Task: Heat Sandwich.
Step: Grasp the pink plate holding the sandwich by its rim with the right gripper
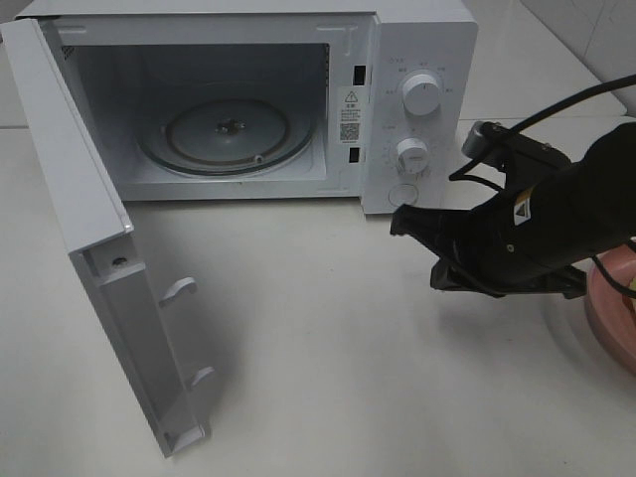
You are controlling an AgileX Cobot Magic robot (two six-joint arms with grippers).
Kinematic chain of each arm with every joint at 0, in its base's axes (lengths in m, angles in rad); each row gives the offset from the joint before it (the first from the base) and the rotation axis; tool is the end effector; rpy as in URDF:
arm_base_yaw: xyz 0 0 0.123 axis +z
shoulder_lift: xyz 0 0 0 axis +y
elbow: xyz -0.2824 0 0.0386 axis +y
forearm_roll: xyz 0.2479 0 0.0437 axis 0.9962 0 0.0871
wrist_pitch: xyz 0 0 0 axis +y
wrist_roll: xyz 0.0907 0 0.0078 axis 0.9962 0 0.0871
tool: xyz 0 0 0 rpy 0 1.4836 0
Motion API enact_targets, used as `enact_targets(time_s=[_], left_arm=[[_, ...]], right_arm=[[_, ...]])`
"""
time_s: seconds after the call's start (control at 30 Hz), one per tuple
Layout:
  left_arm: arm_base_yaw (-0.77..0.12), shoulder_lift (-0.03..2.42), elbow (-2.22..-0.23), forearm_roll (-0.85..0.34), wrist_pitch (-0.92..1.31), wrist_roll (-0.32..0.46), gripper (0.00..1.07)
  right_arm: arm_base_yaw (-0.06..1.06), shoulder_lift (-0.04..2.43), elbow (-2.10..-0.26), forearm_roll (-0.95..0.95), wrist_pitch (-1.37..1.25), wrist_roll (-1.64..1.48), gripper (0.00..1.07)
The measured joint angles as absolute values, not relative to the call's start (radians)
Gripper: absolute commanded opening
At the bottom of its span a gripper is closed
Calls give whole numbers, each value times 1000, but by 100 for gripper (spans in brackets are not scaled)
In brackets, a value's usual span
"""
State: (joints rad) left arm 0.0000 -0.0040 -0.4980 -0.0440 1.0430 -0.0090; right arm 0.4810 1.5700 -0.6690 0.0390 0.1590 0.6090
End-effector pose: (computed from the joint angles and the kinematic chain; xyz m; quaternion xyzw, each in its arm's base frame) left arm -0.0045 -0.0035 0.2781 -0.0031 0.8478 -0.0244 0.5297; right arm 0.2459 0.1290 0.1629 0.0786 0.9524 0.1601 0.2474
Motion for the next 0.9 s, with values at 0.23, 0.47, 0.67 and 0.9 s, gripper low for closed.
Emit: enact_targets(time_s=[0.23, 0.47, 0.67, 0.9], left_arm=[[0, -4, -498, -44, 1043, -9, 99], [0, -4, -498, -44, 1043, -9, 99], [0, -4, -498, -44, 1043, -9, 99], [0, -4, -498, -44, 1043, -9, 99]], right_arm=[[481, 1501, -669, 39, 353, 270, 8], [480, 1417, -669, 38, 506, 152, 23], [480, 1344, -695, 0, 602, 126, 56], [480, 1318, -744, -71, 662, 92, 97]])
